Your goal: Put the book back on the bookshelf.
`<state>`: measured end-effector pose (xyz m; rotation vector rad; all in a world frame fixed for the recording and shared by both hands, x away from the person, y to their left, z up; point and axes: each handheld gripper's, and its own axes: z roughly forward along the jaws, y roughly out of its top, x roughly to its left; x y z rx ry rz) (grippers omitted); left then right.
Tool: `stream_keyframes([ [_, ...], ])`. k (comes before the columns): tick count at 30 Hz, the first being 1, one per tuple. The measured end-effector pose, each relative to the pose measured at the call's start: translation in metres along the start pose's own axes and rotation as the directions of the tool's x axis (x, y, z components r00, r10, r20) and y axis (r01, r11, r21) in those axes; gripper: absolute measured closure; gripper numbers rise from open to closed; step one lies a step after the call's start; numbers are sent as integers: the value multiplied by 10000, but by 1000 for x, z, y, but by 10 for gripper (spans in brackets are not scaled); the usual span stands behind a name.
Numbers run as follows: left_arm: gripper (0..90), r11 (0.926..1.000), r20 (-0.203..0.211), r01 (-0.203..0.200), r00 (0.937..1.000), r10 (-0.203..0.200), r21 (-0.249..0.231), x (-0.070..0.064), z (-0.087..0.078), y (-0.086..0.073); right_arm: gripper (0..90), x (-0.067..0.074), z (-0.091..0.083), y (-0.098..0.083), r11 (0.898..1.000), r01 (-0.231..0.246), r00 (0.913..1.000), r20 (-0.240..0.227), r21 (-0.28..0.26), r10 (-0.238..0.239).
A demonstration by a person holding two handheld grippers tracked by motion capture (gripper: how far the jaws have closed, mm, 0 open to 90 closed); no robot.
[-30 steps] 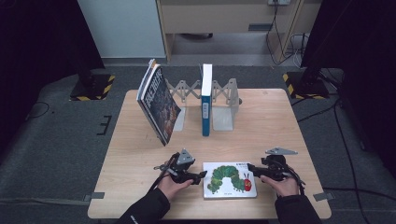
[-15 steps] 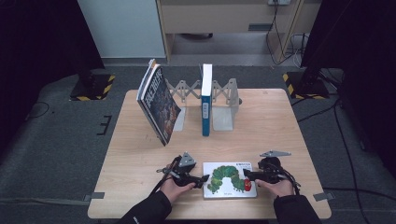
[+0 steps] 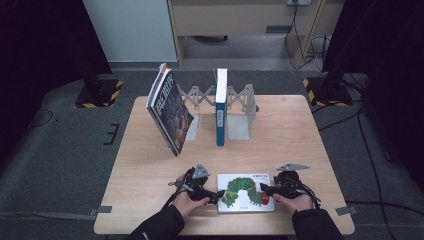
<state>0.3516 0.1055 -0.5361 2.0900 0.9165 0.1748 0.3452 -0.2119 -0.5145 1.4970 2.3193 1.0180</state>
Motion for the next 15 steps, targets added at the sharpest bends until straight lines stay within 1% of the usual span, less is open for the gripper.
stream_keyframes([
  [1,19,10000,2,-14,10000,14,9,0,0,0,343,1,0,0,9999,-84,10000,-38,88,85],
  [4,17,10000,-12,3,10000,-3,14,0,0,0,361,1,2,-1,9999,48,10000,-16,146,-48],
  [7,18,10000,-16,11,10000,-11,9,0,0,0,380,2,2,-2,9997,110,9999,-93,224,-108],
  [9,18,10000,-13,14,10000,-14,10,0,0,0,389,2,2,-2,9998,59,9999,-125,199,-56],
  [15,14,10000,-44,-11,10000,11,15,-1,0,0,409,2,3,-2,9997,5,9992,-397,254,5],
])
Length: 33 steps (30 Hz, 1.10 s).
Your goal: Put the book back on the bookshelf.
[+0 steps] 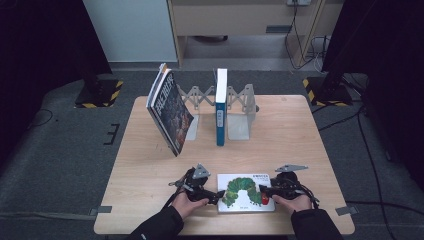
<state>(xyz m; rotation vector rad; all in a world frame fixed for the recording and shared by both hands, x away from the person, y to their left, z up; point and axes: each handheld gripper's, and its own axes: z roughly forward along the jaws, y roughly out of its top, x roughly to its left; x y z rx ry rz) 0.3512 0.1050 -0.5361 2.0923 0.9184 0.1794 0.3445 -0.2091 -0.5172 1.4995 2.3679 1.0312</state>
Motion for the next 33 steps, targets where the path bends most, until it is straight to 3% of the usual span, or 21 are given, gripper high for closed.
stream_keyframes([
  [7,24,9999,-17,113,9999,-113,-65,-2,1,1,413,1,-1,1,9999,-141,9998,-172,-13,141],
  [13,270,9982,340,607,9976,-606,-15,-6,-3,3,416,0,-1,3,9997,-136,9997,-207,-206,132],
  [16,317,9976,480,686,9965,-688,56,-8,-3,4,412,0,-1,3,9998,-52,9998,-180,-210,48],
  [21,347,9982,696,595,9958,-592,-18,-13,0,3,391,1,1,3,9999,-69,9998,-190,-155,66],
  [33,343,9994,336,298,9990,-291,-198,-11,2,6,389,-2,6,8,9994,-146,9995,-269,-326,137],
])
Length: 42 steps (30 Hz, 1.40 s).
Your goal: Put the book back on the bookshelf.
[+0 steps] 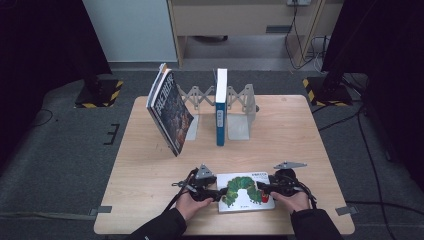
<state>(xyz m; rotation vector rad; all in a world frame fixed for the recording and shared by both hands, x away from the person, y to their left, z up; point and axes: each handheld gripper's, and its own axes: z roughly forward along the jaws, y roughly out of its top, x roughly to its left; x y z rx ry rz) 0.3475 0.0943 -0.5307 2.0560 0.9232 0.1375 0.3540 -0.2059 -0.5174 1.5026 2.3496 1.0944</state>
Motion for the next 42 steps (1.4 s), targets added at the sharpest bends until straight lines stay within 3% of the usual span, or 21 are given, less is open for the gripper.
stream_keyframes([
  [7,339,10000,-14,3,10000,-3,0,2,1,1,391,-1,2,2,10000,-3,10000,27,-32,3],
  [12,349,9999,2,9,10000,-9,135,-4,-3,-1,364,0,3,1,9998,136,9999,66,116,-137],
  [17,334,9998,20,-10,10000,9,215,-7,-3,-2,361,0,1,-1,9999,-33,10000,-89,146,34],
  [27,324,9999,78,-46,10000,46,93,-4,-2,-1,380,-4,-8,1,9974,-509,9974,-542,-512,482],
  [33,325,9998,27,-209,9998,209,62,-3,0,1,378,-4,-9,2,9965,-518,9977,-472,-664,487],
  [42,325,10000,100,-79,9999,79,-59,2,3,4,378,-6,-13,6,9892,-704,9963,-584,-1286,633],
])
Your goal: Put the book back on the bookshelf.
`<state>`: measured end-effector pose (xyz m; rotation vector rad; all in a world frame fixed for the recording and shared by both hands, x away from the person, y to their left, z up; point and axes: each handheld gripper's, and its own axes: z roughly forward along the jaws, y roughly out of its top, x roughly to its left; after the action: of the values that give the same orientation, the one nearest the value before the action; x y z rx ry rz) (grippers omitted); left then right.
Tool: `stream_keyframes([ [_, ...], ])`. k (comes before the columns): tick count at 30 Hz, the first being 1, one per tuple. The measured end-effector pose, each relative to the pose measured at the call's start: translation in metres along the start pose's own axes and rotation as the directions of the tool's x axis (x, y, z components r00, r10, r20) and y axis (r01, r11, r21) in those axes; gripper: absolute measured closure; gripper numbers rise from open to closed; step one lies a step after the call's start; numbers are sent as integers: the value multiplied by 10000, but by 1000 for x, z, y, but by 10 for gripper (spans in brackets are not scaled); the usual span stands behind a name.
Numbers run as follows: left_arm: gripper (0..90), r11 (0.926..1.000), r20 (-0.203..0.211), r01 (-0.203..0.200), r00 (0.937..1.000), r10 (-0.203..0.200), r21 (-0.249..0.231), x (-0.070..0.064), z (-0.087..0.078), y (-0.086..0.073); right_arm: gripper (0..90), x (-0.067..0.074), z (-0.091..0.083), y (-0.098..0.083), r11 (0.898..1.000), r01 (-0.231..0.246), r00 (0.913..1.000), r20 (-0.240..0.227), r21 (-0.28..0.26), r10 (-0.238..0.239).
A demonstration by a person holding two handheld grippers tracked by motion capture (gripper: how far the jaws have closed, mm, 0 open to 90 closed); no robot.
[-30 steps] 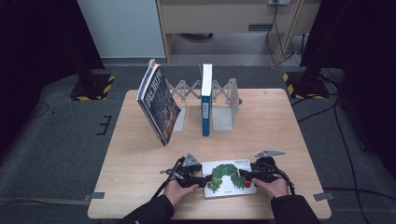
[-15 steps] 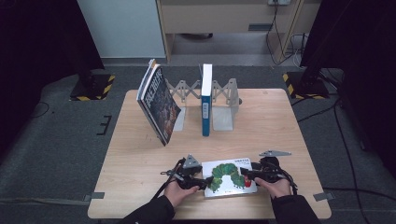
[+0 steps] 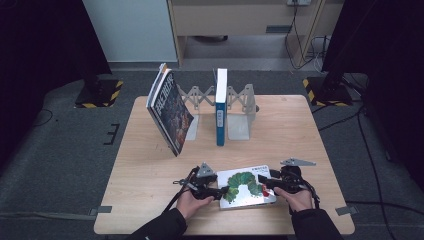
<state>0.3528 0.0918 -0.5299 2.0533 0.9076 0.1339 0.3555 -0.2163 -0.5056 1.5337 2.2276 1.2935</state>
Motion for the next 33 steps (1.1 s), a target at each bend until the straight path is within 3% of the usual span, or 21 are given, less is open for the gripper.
stream_keyframes([
  [12,277,9998,94,80,9999,-78,-200,0,0,-1,354,2,-8,3,9954,-312,9985,-471,-909,270],
  [22,228,9996,115,207,9997,-205,-183,-1,1,-3,322,4,-8,3,9941,-603,9968,-576,-904,553],
  [33,172,9987,81,451,9990,-449,-219,2,3,-5,290,6,-9,0,9967,-569,9971,-539,-582,538],
])
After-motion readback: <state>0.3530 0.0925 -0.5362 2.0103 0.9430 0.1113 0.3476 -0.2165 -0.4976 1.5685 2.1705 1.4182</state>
